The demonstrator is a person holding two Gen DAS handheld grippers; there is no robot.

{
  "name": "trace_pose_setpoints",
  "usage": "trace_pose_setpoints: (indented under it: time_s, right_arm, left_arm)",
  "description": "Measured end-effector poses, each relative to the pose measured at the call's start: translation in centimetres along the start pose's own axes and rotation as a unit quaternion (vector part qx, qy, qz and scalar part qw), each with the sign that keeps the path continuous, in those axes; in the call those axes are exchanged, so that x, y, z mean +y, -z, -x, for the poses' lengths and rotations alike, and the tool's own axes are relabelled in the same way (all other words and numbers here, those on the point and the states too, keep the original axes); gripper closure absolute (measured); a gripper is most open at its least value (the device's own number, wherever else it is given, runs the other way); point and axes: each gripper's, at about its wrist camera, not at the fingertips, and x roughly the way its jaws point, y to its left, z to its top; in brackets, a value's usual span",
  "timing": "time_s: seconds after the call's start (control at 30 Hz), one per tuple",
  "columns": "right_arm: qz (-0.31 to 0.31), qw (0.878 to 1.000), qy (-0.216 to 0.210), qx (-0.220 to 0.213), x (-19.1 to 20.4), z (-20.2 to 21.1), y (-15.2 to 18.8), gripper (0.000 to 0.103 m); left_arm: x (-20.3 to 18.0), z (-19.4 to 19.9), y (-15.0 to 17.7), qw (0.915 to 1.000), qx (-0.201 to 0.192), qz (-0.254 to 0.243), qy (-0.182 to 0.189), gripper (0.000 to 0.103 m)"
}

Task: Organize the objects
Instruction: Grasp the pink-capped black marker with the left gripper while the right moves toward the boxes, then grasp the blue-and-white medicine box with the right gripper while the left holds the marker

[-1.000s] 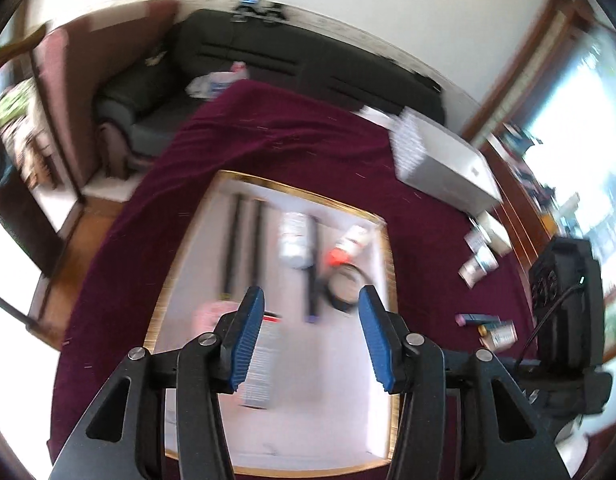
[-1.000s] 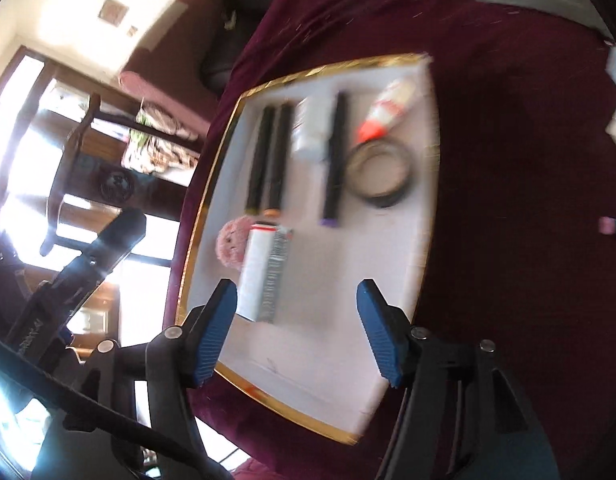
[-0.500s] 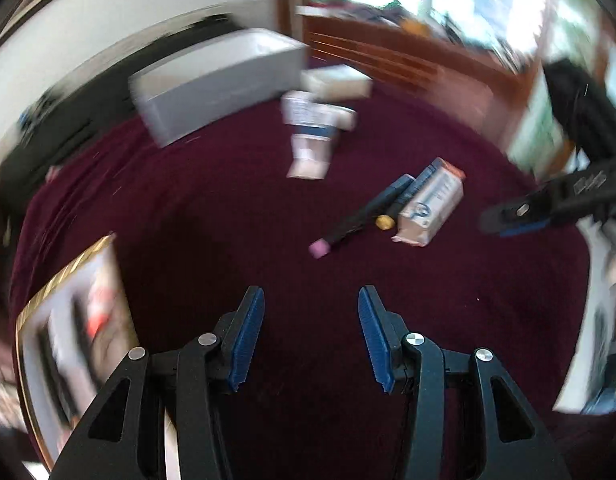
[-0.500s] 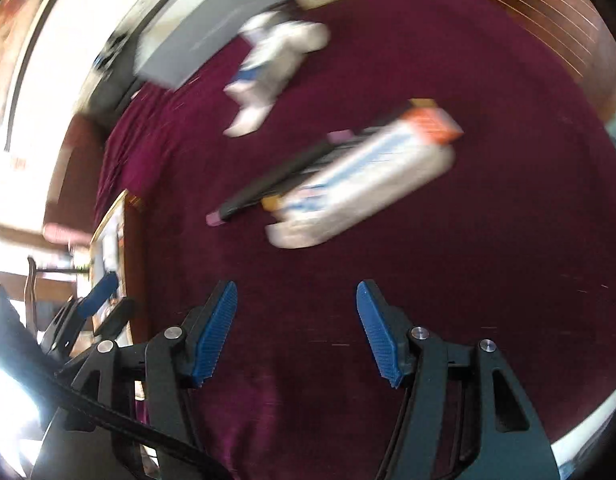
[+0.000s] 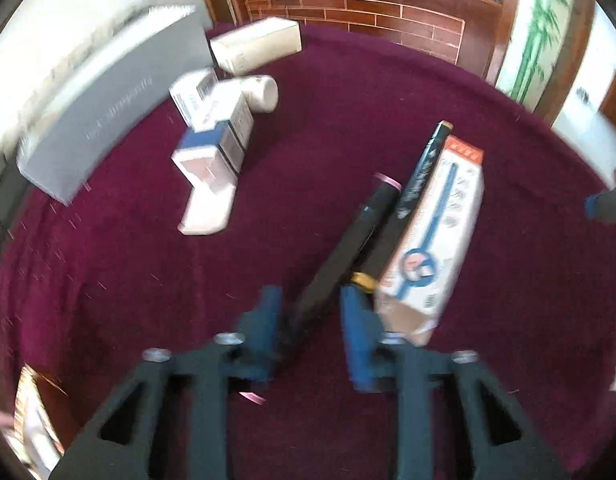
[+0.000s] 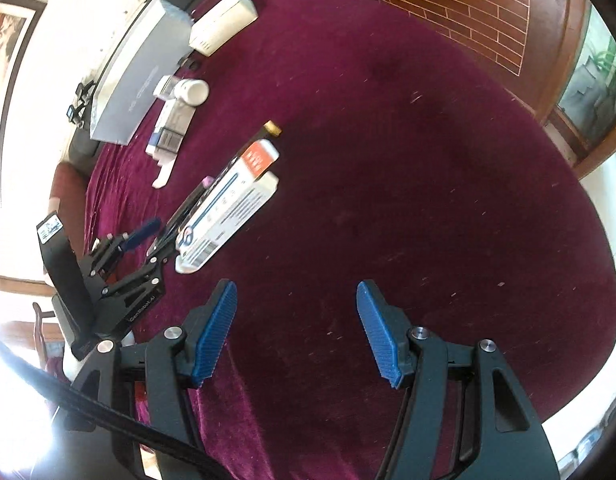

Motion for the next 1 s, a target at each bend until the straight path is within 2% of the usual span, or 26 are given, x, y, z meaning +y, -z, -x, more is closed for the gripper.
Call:
trace_pose_setpoints:
  time_s: [0.03, 0.23, 0.4, 0.5, 0.57, 0.67, 0.7, 0.73, 0.77, 0.87, 1.0]
  right_arm:
    - [0.0, 1.0, -0.001, 0.0, -0.1, -0.1, -0.3, 0.041]
    - [0.009, 1.0, -0.013, 0.013, 0.2, -1.1, -1.2, 0.041]
    - [0.019, 0.999, -0.023, 0.027, 0.9, -2.1, -1.5, 0.041]
    - [0.026, 0.999, -0.023, 0.031, 1.4, -2.6, -1.7, 0.041]
    - [0.031, 0.999, -0.023, 0.033, 1.8, -2.6, -1.8, 0.041]
    - [0.037, 0.999, -0.021, 0.033, 2.4, -2.7, -1.9, 0.041]
    - [0.04, 0.998, -0.02, 0.032, 2.6, -2.7, -1.9, 0.041]
    - [0.042, 0.998, -0.019, 0.031, 2.8, -2.6, -1.9, 0.041]
    - [0.044, 0.998, -0.018, 0.03, 3.0, -2.5, -2.0, 0.041]
    - [0.056, 0.998, -0.014, 0.027, 4.0, -2.4, -2.5, 0.041]
    - [0.076, 0.997, -0.014, 0.025, 5.9, -2.8, -4.0, 0.041]
  left_arm:
    - [-0.1, 0.2, 0.5, 1.0, 0.003, 0.008, 0.001, 0.092]
    - [0.0, 2.3, 4.3, 0.9972, 0.02, 0.069, 0.022, 0.092]
    - [-0.8, 2.9, 6.1, 0.9968, 0.021, 0.076, 0.012, 0.091]
    - [-1.4, 1.9, 4.5, 0.9974, 0.013, 0.071, 0.0, 0.08]
    - [-2.0, 1.6, 3.6, 0.9977, 0.005, 0.067, -0.009, 0.068]
    - [-2.8, 1.1, 2.6, 0.9971, -0.016, 0.066, -0.034, 0.066]
    - [-2.7, 1.1, 2.6, 0.9965, -0.016, 0.074, -0.034, 0.067]
    - [-2.5, 1.2, 2.7, 0.9957, -0.014, 0.088, -0.024, 0.077]
    - [-2.3, 1.4, 2.8, 0.9949, -0.011, 0.099, -0.014, 0.091]
    - [-1.4, 2.9, 3.7, 0.991, -0.012, 0.133, -0.001, 0.092]
    - [0.5, 5.9, 5.7, 0.9797, -0.036, 0.195, 0.029, 0.092]
